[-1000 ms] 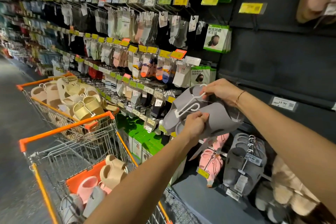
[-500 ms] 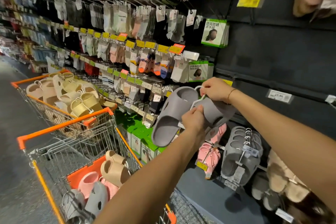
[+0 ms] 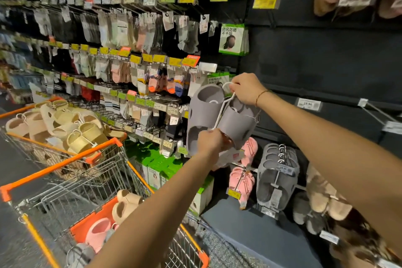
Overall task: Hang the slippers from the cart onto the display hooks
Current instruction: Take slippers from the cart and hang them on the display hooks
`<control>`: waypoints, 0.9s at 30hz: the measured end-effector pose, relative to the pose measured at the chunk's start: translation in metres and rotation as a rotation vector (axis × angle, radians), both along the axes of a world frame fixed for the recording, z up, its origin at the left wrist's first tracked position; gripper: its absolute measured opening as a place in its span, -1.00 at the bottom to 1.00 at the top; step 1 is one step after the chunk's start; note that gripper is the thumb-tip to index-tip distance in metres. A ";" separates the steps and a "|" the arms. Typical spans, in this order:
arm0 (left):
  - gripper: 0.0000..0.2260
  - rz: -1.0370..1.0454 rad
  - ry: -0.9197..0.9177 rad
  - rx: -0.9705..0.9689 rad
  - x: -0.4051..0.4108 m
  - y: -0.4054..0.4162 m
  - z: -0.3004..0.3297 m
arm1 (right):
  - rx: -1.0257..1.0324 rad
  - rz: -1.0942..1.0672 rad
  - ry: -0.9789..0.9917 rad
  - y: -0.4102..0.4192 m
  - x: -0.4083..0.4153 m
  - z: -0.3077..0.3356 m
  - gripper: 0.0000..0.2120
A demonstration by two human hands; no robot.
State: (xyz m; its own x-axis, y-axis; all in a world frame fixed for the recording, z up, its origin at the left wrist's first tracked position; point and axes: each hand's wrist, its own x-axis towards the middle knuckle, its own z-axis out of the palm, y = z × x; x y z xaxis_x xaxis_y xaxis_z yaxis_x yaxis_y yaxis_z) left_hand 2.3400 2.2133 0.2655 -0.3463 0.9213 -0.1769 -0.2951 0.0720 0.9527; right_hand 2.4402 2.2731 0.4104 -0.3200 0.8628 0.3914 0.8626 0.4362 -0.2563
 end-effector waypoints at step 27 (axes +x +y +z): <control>-0.84 -0.180 0.881 0.842 0.176 0.090 0.177 | 0.094 -0.294 0.414 -0.036 0.235 0.023 -0.54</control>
